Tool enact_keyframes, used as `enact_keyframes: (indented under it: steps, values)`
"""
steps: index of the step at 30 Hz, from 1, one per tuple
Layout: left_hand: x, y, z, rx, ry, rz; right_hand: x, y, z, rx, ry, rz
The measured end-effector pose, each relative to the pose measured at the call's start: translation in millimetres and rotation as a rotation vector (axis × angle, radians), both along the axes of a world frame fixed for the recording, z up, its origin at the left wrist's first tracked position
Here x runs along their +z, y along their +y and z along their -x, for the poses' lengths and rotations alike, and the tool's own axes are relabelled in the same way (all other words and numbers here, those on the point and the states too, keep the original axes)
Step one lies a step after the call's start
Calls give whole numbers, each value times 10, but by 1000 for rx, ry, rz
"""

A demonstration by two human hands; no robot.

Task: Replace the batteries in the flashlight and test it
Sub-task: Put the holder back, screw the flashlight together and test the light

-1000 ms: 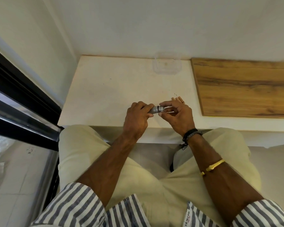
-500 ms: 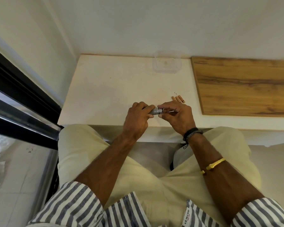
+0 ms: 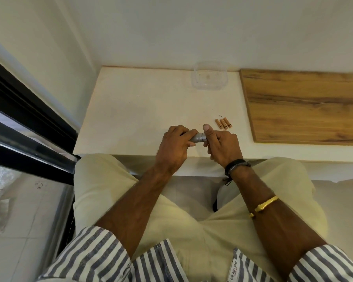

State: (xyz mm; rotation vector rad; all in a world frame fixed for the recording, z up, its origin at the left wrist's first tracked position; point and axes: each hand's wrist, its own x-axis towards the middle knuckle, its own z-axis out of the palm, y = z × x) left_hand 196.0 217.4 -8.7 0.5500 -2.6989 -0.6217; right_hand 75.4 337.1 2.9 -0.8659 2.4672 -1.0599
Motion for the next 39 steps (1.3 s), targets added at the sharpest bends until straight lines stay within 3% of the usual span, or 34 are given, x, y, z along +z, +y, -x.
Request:
enact_keyframes:
  steps: [5, 8, 11, 17, 22, 25, 31, 36, 39]
  values:
    - [-6, -34, 3, 77, -21, -53, -4, 37, 100, 111, -256, 228]
    - [-12, -48, -3, 91, -33, -57, -40, 58, 126, 204, -144, 217]
    - [-9, -35, -9, 70, -34, -42, -46, 53, 96, 146, -122, 205]
    - [1, 17, 0, -7, -43, -3, -48, 7, 55, -23, 85, -68]
    - [-15, -15, 3, 61, -60, -32, -65, 14, 87, 84, -147, 97]
    - [-27, -42, 0, 88, -69, -51, -88, 43, 137, 201, -82, 127]
    - [-38, -33, 17, 90, -79, -39, -96, 29, 103, 141, -47, 129]
    - [-23, 1, 21, 40, -64, -4, -96, -15, 54, 47, 190, -34]
    - [-27, 16, 19, 11, -78, 17, -88, -43, 34, -25, 193, -183]
